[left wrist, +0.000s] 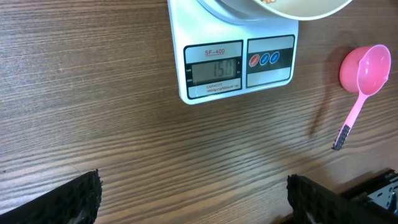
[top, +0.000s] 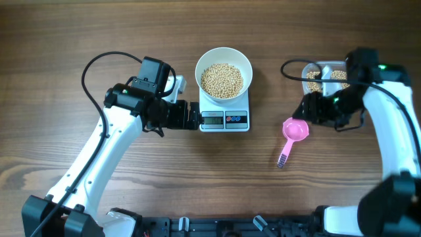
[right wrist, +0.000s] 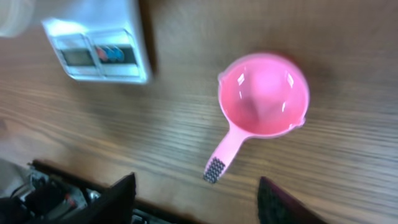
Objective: Scoop item into bowl and weigh 150g on scale
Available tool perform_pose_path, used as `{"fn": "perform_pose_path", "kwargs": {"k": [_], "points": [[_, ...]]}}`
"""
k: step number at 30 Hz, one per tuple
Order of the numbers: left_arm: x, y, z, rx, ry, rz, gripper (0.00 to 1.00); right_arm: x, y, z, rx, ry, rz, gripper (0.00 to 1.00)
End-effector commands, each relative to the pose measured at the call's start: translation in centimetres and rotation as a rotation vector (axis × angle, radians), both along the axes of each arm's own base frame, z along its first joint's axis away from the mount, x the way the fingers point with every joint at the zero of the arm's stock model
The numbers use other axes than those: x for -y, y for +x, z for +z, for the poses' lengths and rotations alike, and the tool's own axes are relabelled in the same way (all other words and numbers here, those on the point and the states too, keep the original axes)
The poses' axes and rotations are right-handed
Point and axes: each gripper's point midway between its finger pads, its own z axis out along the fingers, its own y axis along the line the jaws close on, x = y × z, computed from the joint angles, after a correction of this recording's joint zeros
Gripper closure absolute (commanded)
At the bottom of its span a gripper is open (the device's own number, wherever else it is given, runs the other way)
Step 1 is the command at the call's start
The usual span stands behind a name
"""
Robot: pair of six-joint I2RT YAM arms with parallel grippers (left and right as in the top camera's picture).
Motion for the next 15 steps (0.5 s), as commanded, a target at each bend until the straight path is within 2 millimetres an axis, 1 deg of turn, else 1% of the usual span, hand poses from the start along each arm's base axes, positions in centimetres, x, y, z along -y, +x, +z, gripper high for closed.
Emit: {"fn": "perform_pose_path", "kwargs": {"k": [1, 2, 4, 6, 8, 11, 15], "points": [[0.0, 0.1, -0.2, 0.002, 0.001, -0.017, 0.00, 0.1, 0.9, 6.3, 0.233, -0.024, -0.009, 0.03], [0.0, 0.1, -0.2, 0.002, 0.001, -0.017, 0.00, 0.2, 0.7, 7.2, 0.267, -0.038, -0.010, 0.00], [0.0, 0.1, -0.2, 0.002, 0.001, -0.017, 0.00, 0.3, 0.1, 8.5, 0.317, -0.056, -0.012, 0.00], [0.0, 0.1, -0.2, 0.001, 0.000, -0.017, 0.00, 0.3, -0.9, 10.4, 0.394, -0.071, -0.014, 0.00], [0.0, 0.1, -0.2, 0.001, 0.000, -0.017, 0.00, 0.3, -1.8, 11.9, 0.454, -0.081, -0.016, 0.00], [0.0, 0.1, -0.2, 0.002, 0.001, -0.017, 0.00, 0.8, -3.7, 14.4, 0.567, -0.138, -0.032, 0.00], [0.0, 0.1, -0.2, 0.001, 0.000, -0.017, 0.00, 1.9, -6.2, 16.6, 0.680, -0.236, -0.072, 0.00]]}}
